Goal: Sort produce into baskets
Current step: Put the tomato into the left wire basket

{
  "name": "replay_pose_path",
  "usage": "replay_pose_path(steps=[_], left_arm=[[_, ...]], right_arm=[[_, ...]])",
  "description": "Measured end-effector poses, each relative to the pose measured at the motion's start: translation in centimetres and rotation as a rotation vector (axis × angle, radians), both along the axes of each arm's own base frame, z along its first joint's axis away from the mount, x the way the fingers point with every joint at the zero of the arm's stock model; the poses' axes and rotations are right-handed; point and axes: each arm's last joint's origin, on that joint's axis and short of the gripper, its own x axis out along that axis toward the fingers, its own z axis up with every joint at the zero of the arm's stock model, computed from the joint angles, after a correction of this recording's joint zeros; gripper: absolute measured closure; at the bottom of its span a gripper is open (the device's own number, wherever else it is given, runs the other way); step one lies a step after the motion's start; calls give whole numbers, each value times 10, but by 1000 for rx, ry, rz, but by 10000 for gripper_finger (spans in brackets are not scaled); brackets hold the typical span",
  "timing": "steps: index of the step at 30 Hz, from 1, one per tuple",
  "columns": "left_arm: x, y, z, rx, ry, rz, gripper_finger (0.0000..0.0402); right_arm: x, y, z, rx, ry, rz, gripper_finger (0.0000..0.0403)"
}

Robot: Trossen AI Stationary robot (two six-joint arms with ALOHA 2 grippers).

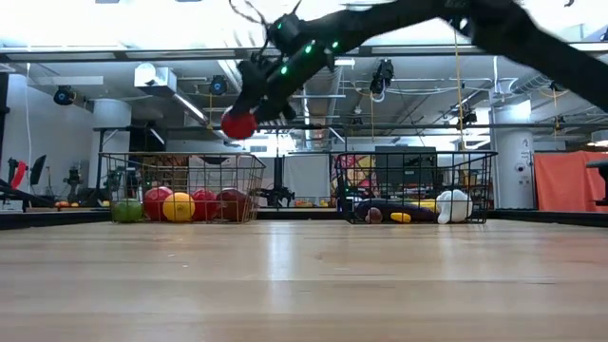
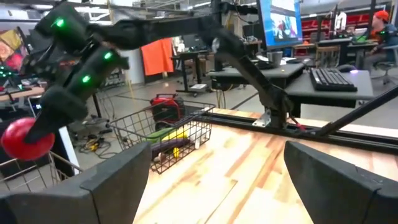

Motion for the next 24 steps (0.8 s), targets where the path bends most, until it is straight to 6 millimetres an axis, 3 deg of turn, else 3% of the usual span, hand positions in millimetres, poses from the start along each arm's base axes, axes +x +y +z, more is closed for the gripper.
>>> replay_pose_path(steps=[6,11,24], left_arm=[[-4,-3,0,27,20,-15,54],[-6,-5,0,39,28,-24,54],[-6,-4,0,42,30,-23,54]], right_arm=[[5,-21,-30,-1,36,-30,147],[3,-24,-31,-26,53,-15,139],[2,-23,-34,-18,77,1,69]])
